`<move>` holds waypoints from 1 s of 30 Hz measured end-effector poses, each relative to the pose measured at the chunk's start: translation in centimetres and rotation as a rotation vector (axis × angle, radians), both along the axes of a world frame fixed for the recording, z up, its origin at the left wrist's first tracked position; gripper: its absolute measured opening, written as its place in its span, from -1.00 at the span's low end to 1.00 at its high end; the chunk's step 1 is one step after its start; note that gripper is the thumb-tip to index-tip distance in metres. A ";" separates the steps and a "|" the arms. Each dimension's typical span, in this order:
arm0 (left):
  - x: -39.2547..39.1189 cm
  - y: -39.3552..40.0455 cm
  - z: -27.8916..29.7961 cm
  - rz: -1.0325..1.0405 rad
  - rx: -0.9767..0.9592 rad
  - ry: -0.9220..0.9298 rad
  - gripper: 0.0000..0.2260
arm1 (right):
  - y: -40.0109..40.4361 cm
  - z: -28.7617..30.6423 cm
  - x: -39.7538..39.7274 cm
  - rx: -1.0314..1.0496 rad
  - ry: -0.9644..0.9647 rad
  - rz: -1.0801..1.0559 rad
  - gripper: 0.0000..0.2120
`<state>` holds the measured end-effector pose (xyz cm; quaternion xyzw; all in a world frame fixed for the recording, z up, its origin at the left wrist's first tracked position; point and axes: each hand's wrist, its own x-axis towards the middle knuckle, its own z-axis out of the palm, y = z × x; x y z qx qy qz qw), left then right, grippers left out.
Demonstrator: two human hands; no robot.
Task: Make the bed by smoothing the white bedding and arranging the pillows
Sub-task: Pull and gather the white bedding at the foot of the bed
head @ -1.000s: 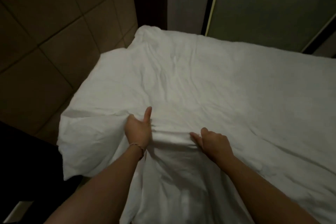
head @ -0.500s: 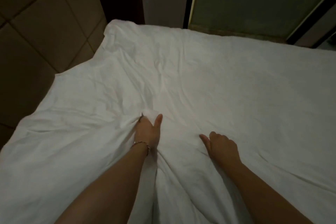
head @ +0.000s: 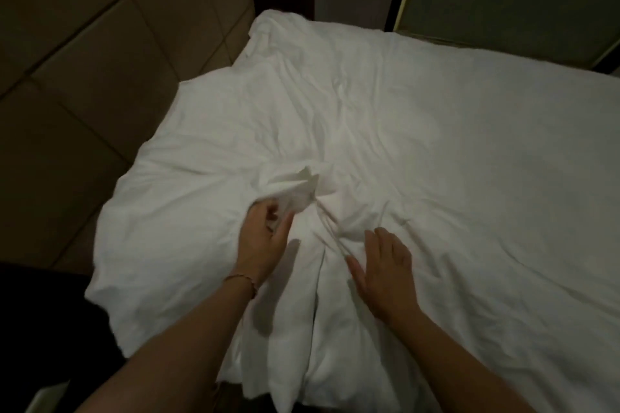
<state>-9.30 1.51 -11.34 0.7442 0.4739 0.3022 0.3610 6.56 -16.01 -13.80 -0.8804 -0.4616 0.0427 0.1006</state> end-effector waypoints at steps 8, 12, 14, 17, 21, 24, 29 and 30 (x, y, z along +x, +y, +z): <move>-15.7 -4.9 -2.3 0.558 -0.161 0.165 -0.27 | -3.3 -3.3 -14.5 -0.139 0.218 0.243 -0.16; -20.3 -4.2 -4.3 0.860 -0.520 0.131 0.22 | -2.2 -4.6 -17.6 -0.187 0.216 0.207 -0.11; -21.5 -3.2 -5.5 0.851 -0.598 0.055 0.25 | -1.5 -5.4 -18.5 -0.170 0.242 0.170 -0.11; -21.8 -1.7 -7.2 0.574 -0.650 -0.185 0.14 | 0.5 -6.4 -19.4 -0.051 0.308 0.063 -0.13; -20.5 -1.7 -7.9 0.506 -0.665 -0.280 -0.23 | 3.1 -6.8 -19.7 0.136 0.296 0.001 -0.27; -20.6 -2.4 -6.2 0.585 -0.582 -0.206 -0.31 | 3.4 -5.1 -19.5 0.041 0.350 -0.056 -0.26; -23.3 -2.1 -1.1 0.611 -0.524 0.015 -0.33 | 1.2 -0.4 -18.4 -0.171 0.342 0.082 -0.06; -24.1 -2.0 0.3 0.607 -0.504 0.042 -0.32 | 0.5 0.8 -18.5 -0.188 0.305 0.123 -0.01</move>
